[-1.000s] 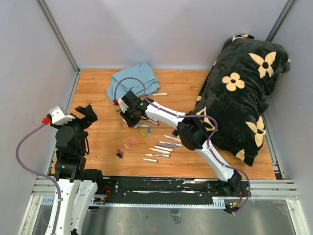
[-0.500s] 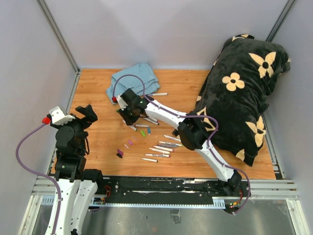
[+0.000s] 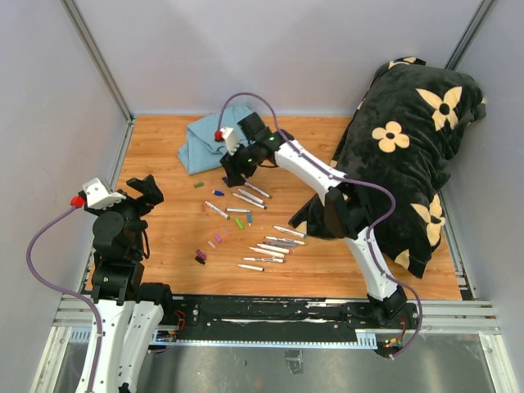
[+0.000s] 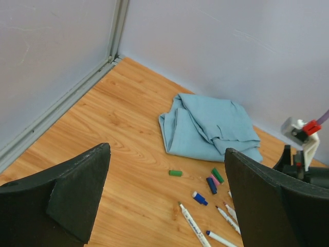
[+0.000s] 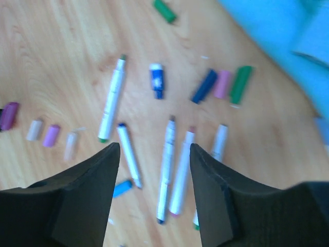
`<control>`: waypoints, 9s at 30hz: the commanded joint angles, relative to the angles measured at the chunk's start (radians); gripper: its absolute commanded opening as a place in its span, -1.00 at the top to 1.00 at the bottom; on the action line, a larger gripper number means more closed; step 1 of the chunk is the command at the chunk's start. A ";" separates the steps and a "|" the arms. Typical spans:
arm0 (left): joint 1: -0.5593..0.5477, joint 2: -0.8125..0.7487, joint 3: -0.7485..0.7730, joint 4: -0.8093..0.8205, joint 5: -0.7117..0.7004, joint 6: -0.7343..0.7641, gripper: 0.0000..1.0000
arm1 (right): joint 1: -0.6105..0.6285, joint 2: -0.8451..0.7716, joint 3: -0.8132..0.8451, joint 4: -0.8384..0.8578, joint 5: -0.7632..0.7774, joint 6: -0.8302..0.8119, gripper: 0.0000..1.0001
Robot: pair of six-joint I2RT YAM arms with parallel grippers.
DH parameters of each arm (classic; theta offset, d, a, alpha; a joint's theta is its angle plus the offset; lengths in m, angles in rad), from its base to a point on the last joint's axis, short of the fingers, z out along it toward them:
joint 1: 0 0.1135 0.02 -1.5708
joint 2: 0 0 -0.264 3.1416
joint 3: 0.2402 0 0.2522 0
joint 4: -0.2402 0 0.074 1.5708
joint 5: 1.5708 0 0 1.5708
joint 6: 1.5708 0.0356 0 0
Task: Open the pen caps
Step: Place the pen at the center of the board, then pick up the pen from the center of the board, then open the pen cap from the pen, then place the pen cap at the center of the board, then place the pen at the center of the board.
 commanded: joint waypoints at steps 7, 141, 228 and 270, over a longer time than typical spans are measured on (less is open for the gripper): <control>0.003 -0.009 0.002 0.043 0.030 0.018 -0.92 | -0.226 0.061 0.070 -0.070 0.009 -0.175 -0.61; -0.385 0.975 -0.090 1.145 0.629 -0.592 -0.43 | -0.252 -0.492 -0.583 -0.068 -0.588 -0.193 0.99; 0.154 1.243 0.134 0.174 0.373 -0.553 0.03 | -0.164 -0.455 -0.670 0.069 -0.557 -0.068 0.99; 0.055 -0.022 0.081 -0.064 0.077 0.038 -0.99 | 0.237 0.214 0.147 0.017 0.365 0.440 0.74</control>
